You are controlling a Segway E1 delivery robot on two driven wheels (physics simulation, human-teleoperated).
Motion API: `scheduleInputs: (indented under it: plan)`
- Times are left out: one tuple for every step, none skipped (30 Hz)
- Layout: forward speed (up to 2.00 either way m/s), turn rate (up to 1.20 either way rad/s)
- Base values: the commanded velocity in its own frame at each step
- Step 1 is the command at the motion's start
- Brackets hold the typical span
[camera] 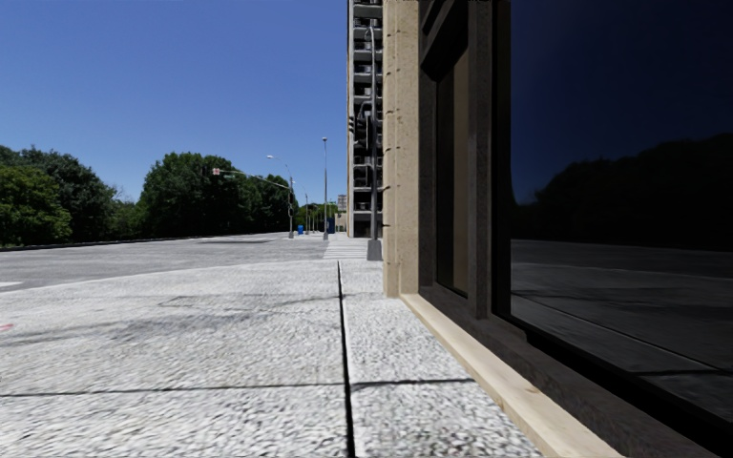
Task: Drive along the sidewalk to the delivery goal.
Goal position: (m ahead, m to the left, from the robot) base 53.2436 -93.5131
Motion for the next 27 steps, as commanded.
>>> scheduleInputs:
  plan:
    - [1.39,0.22]
    - [1.39,0.34]
    - [1.39,0.34]
    - [1.39,0.42]
    - [1.40,0.46]
    - [1.40,0.46]
    - [1.40,0.47]
    - [1.40,0.48]
    - [1.40,0.48]
    - [1.40,0.48]
    - [1.40,0.48]
    - [1.40,0.48]
    - [1.40,0.48]
    - [1.40,0.48]
    - [1.40,0.48]
    - [1.40,0.48]
    - [1.40,0.48]
    - [1.40,0.48]
    - [1.40,0.48]
    - [1.40,0.43]
    - [1.40,0.43]
    - [1.40,0.23]
    - [1.40,0.00]
    - [1.40,0.00]
    - [1.40,0.00]
    - [1.40,0.00]
    - [1.57,0.00]
